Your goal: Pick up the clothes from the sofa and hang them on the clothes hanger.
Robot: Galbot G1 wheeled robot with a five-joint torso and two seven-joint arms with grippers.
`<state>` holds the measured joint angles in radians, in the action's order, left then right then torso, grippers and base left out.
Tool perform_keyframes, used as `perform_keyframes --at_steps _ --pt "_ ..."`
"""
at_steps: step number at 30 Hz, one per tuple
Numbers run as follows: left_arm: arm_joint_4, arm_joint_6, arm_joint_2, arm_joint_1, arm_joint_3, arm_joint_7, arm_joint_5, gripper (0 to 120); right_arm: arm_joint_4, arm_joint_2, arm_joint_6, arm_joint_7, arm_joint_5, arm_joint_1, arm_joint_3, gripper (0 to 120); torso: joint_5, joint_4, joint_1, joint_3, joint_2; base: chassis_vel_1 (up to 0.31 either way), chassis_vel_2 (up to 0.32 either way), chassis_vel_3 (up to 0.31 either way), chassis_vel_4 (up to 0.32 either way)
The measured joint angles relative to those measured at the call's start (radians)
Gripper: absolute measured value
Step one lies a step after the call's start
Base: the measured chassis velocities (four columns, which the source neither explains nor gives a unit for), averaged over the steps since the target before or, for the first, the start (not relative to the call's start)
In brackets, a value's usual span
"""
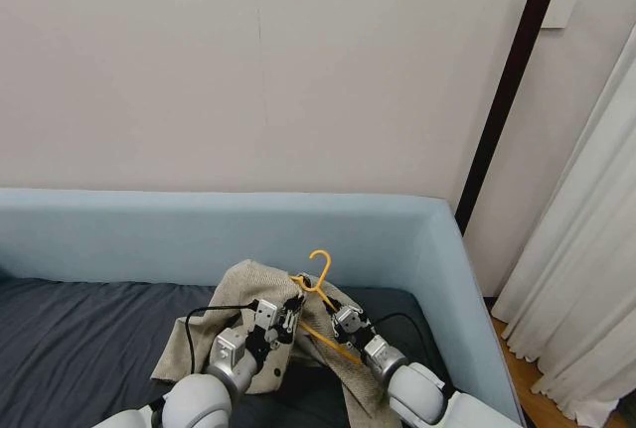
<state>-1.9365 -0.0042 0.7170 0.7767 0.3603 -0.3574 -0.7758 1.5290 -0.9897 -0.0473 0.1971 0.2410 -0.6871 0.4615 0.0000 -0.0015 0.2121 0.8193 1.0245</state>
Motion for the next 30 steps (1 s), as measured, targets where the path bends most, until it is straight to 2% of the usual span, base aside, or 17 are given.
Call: perform_keyframes --at_steps 7,12,14,18,22,30 --pt "0.021 0.02 0.043 -0.125 0.078 -0.016 -0.037 0 0.009 -0.002 -0.001 -0.004 -0.013 -0.004 0.002 5 0.0 -0.0002 0.0 0.0 0.0 0.0 0.0 0.0 0.0" --pt "-0.007 0.023 0.05 -0.148 0.128 -0.012 -0.038 0 0.006 -0.006 0.017 0.006 0.025 0.001 0.003 5 -0.0001 -0.0002 0.0 0.0 0.0 0.0 0.0 0.0 0.0" --pt "-0.027 0.023 0.037 -0.134 0.131 -0.007 -0.034 0 -0.001 -0.005 0.019 0.007 0.035 0.004 -0.004 5 0.0001 -0.0003 0.0 0.0 0.0 0.0 0.0 0.0 0.0" --pt "-0.09 0.019 -0.031 -0.027 0.092 0.01 0.0 0 -0.027 0.004 0.02 0.008 0.061 0.021 -0.026 5 0.0 0.0002 0.0 0.0 0.0 0.0 0.0 0.0 0.0" --pt "-0.113 0.009 -0.06 0.058 0.06 0.03 0.048 0 -0.035 0.006 0.02 0.011 0.067 0.034 -0.035 5 -0.0001 0.0001 0.0 0.0 0.0 0.0 0.0 0.0 0.0" --pt "-0.108 -0.013 -0.066 0.184 0.003 0.059 0.14 0 -0.004 0.017 0.021 0.022 0.078 0.032 -0.051 5 0.0 -0.0001 0.0 0.0 0.0 0.0 0.0 0.0 0.0"
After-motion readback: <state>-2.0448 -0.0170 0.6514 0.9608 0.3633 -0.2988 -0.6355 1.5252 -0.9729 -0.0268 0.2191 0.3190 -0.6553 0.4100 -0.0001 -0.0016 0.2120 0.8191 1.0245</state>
